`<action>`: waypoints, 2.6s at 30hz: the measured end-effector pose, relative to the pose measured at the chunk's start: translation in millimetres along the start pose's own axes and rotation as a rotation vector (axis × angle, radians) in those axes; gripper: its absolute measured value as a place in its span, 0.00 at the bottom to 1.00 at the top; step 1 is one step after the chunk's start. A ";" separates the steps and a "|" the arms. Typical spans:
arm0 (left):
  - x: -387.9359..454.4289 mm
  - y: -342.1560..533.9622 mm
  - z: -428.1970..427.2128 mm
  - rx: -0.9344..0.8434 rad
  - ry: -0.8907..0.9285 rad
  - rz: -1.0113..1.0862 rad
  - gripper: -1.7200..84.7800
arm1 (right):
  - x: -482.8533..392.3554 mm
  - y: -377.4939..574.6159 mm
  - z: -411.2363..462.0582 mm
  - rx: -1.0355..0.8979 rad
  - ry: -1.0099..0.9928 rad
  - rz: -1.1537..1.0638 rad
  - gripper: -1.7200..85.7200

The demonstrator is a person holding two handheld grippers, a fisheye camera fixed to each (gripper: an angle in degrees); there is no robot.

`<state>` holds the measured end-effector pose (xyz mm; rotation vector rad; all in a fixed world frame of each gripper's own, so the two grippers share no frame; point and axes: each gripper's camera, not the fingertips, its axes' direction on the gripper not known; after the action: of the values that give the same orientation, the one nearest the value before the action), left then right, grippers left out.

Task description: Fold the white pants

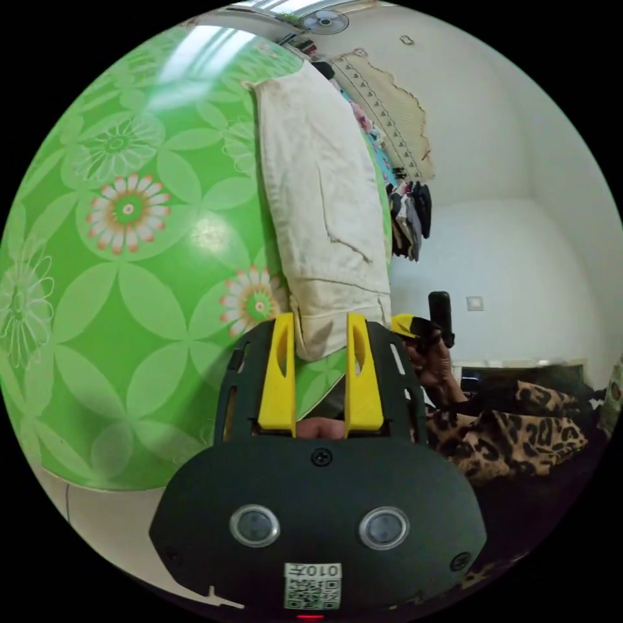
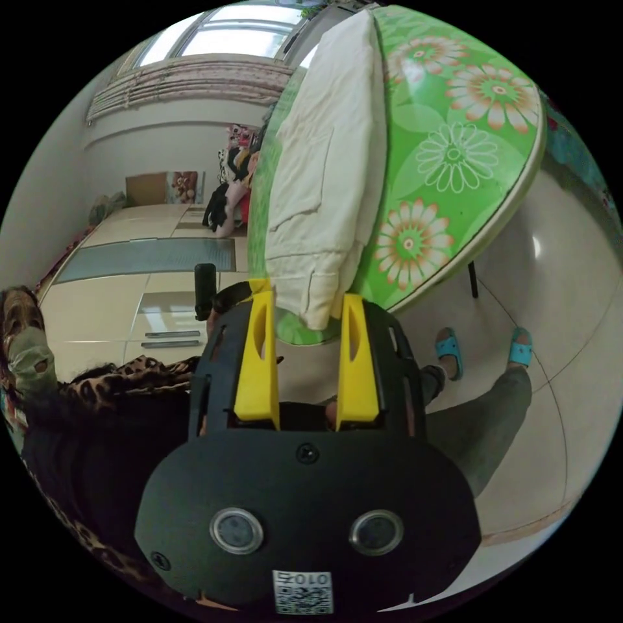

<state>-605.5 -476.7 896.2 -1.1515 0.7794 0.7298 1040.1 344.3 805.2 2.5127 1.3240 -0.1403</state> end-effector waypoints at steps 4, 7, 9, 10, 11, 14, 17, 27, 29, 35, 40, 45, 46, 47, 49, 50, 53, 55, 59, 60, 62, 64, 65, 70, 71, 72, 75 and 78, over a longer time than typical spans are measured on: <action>-3.6 -22.9 3.0 -0.074 0.010 0.063 0.14 | 12.1 6.5 0.2 -0.004 -0.039 0.001 0.12; -12.1 -30.3 -2.0 -0.107 0.029 0.059 0.13 | 23.9 13.8 -0.5 -0.044 -0.102 0.020 0.10; -10.0 -28.9 -6.7 -0.122 0.015 0.068 0.12 | 21.8 22.4 -9.9 -0.038 -0.172 -0.002 0.10; -6.1 -24.8 -13.3 -0.126 0.028 0.086 0.12 | 16.9 29.4 -16.8 -0.048 -0.192 -0.022 0.10; -4.5 -19.5 -22.1 -0.127 0.066 0.093 0.12 | 13.7 33.3 -19.7 -0.060 -0.192 -0.034 0.10; -2.3 -4.4 -39.6 -0.164 0.169 0.119 0.12 | -0.1 55.6 -31.2 -0.148 -0.234 -0.092 0.09; 7.7 8.0 -56.3 -0.195 0.303 0.193 0.12 | -12.7 72.6 -48.8 -0.217 -0.348 -0.167 0.10; 46.7 -69.9 -108.8 -0.119 0.498 0.430 0.12 | -24.8 14.5 -124.4 -0.129 -0.554 -0.336 0.10; 57.4 -120.0 -123.2 -0.074 0.517 0.465 0.11 | -26.3 -13.6 -141.3 -0.079 -0.579 -0.352 0.10; 66.6 -250.9 -137.3 0.022 0.541 0.448 0.11 | -19.7 -111.6 -189.0 0.084 -0.605 -0.332 0.10; 28.3 -345.0 -104.7 0.021 0.560 0.239 0.11 | 35.2 -190.7 -192.1 0.182 -0.580 -0.128 0.11; -42.6 -384.2 -48.7 0.061 0.578 -0.164 0.10 | 82.1 -215.7 -174.5 0.283 -0.631 0.039 0.11; -50.8 -383.6 -42.3 0.103 0.637 -0.201 0.10 | 82.5 -213.2 -172.5 0.297 -0.620 0.037 0.12; -55.3 -383.7 -38.0 0.114 0.689 -0.223 0.10 | 82.3 -211.2 -171.7 0.300 -0.607 0.034 0.12; -51.4 -386.2 -41.0 0.130 0.676 -0.175 0.10 | 77.1 -200.3 -165.9 0.263 -0.533 -0.004 0.12; -44.4 -391.7 -43.3 0.111 0.649 -0.139 0.10 | 75.5 -196.5 -164.0 0.250 -0.499 -0.008 0.12; -32.2 -408.0 -43.9 0.069 0.591 -0.113 0.10 | 66.4 -167.3 -161.9 0.300 -0.281 -0.008 0.12; -34.6 -413.9 -36.4 0.004 0.554 -0.188 0.09 | 58.1 -142.3 -160.6 0.375 -0.159 -0.031 0.14; -21.1 -415.2 -45.2 -0.015 0.612 -0.295 0.09 | 45.1 -132.6 -139.2 0.330 -0.003 -0.068 0.15; -18.0 -414.0 -46.6 -0.012 0.621 -0.299 0.09 | 40.3 -134.5 -130.5 0.313 0.016 -0.092 0.14; -2.3 -410.7 -53.8 0.002 0.703 -0.249 0.07 | 34.3 -140.3 -120.4 0.295 0.029 -0.117 0.14; 4.6 -406.3 -65.2 0.042 0.723 -0.243 0.06 | 31.7 -150.2 -108.6 0.285 0.076 -0.110 0.12; 6.2 -402.4 -76.1 0.109 0.738 -0.220 0.05 | 31.8 -152.8 -104.8 0.273 0.092 -0.102 0.11; 20.6 -350.0 -104.6 0.240 0.505 -0.128 0.03 | 24.8 -135.9 -93.1 0.303 0.092 -0.085 0.14; 24.5 -325.6 -107.5 0.243 0.401 -0.112 0.03 | 24.5 -130.5 -93.5 0.305 0.092 -0.085 0.14; 25.5 -312.7 -108.8 0.248 0.349 -0.107 0.03 | 23.5 -118.2 -93.9 0.308 0.105 -0.096 0.15; 16.4 -247.9 -112.0 0.279 0.223 -0.136 0.04 | 24.6 -91.3 -88.2 0.267 0.166 -0.071 0.17; 7.4 -194.4 -108.6 0.309 0.149 -0.172 0.05 | 19.4 -77.6 -75.9 0.233 0.205 -0.062 0.18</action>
<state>-457.4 -628.5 964.3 -0.9832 0.8723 0.3678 983.7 424.0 856.5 2.7416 1.5464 -0.0538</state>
